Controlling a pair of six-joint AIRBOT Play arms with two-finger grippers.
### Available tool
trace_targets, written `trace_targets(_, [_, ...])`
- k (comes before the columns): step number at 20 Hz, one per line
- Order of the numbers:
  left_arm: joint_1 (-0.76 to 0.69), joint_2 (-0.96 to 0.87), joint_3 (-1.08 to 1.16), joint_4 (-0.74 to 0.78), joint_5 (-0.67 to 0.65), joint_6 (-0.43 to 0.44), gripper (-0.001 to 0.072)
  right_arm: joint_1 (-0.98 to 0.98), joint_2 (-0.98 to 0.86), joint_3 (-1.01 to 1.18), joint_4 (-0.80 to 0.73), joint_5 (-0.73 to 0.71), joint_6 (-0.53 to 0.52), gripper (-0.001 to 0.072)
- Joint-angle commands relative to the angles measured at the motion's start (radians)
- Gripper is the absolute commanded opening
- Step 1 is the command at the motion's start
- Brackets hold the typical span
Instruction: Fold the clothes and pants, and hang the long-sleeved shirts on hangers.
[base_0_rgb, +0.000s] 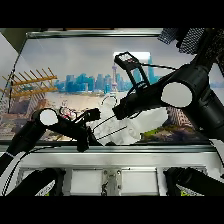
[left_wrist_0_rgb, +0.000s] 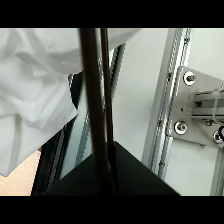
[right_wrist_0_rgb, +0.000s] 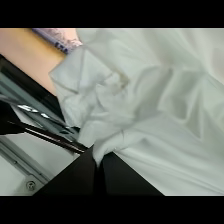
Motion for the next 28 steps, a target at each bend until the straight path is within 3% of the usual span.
trace_targets(1, [0.0,-0.001,0.0,-0.002,0.006,0.0,0.0012,0.025,-0.003,0.001,0.071,-0.036,-0.011,0.0018])
trace_targets(8, [0.0,-0.001,0.0,-0.002,0.006,0.0,0.0012,0.031,-0.007,0.001,0.122,-0.03,-0.037,0.0019])
trace_targets(10, [0.0,-0.001,0.0,-0.002,0.006,0.0,0.0012,0.031,-0.007,0.001,0.121,-0.015,-0.037,0.0063])
trace_targets(12, [0.0,-0.001,0.0,-0.002,0.006,-0.001,0.0012,0.031,-0.006,0.001,0.121,-0.006,-0.037,0.0494])
trace_targets(13, [0.0,-0.001,0.0,-0.002,0.005,0.0,0.0012,0.031,-0.006,0.001,0.121,-0.003,-0.037,0.0547])
trace_targets(19, [0.0,-0.001,0.0,-0.002,0.005,-0.001,0.0012,-0.008,0.023,0.002,0.066,0.132,-0.037,0.0542])
trace_targets(24, [0.0,-0.001,0.0,-0.002,0.005,-0.001,0.0012,-0.052,0.062,0.006,0.071,0.145,-0.037,0.0543])
trace_targets(28, [0.001,-0.001,0.0,-0.003,-0.006,0.014,0.0011,-0.125,0.098,0.016,0.122,0.145,-0.192,0.0544])
